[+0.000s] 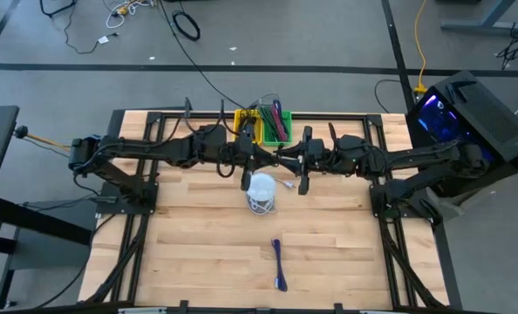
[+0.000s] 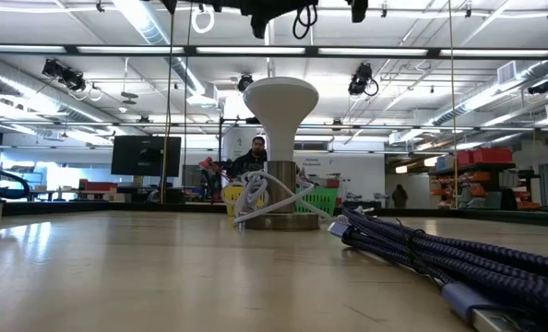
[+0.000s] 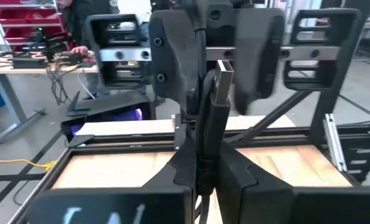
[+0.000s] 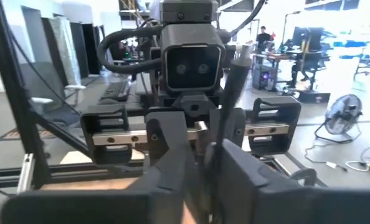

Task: Pick & Place USB Port
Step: Put the black charger cable into the yellow bin, then put the purple charger cable into the green bin

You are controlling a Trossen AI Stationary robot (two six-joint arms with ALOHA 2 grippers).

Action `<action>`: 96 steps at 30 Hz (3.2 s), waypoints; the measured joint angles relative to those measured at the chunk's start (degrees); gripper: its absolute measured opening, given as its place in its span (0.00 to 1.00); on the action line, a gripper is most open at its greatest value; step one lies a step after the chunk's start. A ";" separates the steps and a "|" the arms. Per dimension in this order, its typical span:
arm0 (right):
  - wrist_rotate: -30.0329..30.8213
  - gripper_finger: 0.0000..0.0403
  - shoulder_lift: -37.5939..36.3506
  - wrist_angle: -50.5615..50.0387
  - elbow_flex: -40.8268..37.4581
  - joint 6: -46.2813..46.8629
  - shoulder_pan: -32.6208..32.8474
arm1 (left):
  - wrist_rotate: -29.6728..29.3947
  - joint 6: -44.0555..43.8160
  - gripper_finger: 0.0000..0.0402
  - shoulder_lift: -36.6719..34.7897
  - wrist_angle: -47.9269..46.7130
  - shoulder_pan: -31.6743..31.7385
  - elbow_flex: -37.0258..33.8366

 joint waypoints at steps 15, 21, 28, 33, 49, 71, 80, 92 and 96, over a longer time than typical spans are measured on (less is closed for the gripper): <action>5.45 0.61 -0.23 -11.27 0.09 4.57 0.51 | -1.13 -1.83 0.08 -0.11 -4.31 13.58 -0.07; 6.31 0.63 -0.20 -16.12 0.07 8.45 1.52 | 2.54 -6.55 0.08 -0.09 -6.12 21.06 -0.07; 6.77 0.61 -0.20 -16.26 0.07 9.07 4.61 | 2.29 -9.63 0.08 0.00 -14.84 27.59 -0.07; 6.68 0.61 -0.20 -15.67 0.07 8.90 6.31 | 3.16 -11.55 0.08 1.86 -17.33 30.18 -0.04; 10.34 0.61 -0.17 -16.37 0.02 8.87 9.66 | 6.36 -19.08 0.08 15.50 -16.50 32.20 -0.04; 10.39 0.61 -0.13 -15.82 0.00 8.90 9.60 | 3.43 -21.49 0.08 19.20 -19.93 31.57 -0.02; 10.29 0.61 -0.13 -15.86 0.00 8.93 9.60 | 0.86 -22.43 0.12 22.42 -20.24 31.37 -0.02; 10.36 0.61 -0.13 -15.87 0.00 8.67 9.60 | 2.32 -19.75 0.54 22.12 -16.01 31.04 -0.02; 10.36 0.61 -0.10 -15.91 0.00 8.66 9.60 | 8.03 -19.61 0.57 21.94 -12.73 30.93 -0.02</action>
